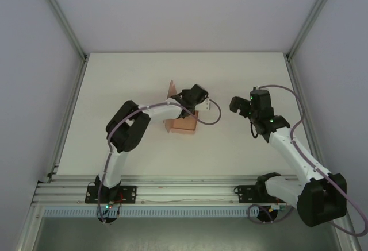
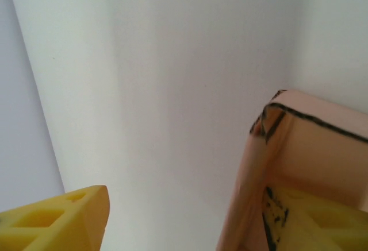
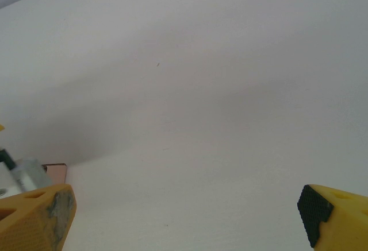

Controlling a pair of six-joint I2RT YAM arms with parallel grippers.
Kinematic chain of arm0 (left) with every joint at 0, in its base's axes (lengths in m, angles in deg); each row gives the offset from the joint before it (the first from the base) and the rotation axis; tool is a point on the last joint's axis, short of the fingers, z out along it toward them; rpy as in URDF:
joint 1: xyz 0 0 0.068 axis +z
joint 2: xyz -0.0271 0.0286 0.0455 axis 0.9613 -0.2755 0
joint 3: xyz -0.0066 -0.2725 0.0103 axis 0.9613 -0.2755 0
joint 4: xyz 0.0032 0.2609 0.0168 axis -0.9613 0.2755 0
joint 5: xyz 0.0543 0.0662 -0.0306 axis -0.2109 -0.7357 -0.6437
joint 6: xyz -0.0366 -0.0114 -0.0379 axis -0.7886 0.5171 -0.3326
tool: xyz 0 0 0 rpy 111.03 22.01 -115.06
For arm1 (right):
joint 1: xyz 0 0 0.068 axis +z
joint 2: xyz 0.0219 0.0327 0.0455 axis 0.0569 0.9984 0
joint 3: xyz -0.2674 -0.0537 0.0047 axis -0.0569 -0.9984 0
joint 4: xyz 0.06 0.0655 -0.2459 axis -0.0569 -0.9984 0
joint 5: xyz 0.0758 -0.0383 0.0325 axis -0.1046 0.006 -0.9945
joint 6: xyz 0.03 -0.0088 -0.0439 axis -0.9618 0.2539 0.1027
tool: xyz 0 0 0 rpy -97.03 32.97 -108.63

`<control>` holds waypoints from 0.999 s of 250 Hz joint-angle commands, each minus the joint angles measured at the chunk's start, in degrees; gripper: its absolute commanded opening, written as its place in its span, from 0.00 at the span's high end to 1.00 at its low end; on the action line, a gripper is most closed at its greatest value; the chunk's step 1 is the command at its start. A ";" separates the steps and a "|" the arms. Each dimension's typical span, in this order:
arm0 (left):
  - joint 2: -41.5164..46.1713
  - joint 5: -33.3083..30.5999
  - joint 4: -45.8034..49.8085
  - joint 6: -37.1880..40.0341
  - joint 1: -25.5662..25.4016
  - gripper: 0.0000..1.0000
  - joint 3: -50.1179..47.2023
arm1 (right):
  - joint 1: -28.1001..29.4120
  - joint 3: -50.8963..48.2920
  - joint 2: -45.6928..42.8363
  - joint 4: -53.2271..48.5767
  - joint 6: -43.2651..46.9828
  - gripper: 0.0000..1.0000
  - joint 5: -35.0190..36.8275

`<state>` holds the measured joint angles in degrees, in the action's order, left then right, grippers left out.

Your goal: Assemble paper box

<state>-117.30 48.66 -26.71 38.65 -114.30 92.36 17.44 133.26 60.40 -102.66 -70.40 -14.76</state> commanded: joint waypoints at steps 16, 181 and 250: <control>8.74 5.96 7.11 -3.66 -0.39 0.16 1.32 | -0.28 1.89 -0.79 -2.70 2.37 0.00 -1.44; 41.65 6.58 -2.87 -70.92 20.57 0.00 -18.83 | 12.46 37.71 44.13 -12.42 47.02 0.12 -19.82; 52.79 1.40 -2.94 -75.29 21.40 0.00 -31.99 | 15.13 53.48 59.69 -21.13 51.19 0.26 -24.40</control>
<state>-69.02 53.01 -28.83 -31.09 -93.38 62.92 31.21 182.61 117.45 -117.04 -22.69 -36.81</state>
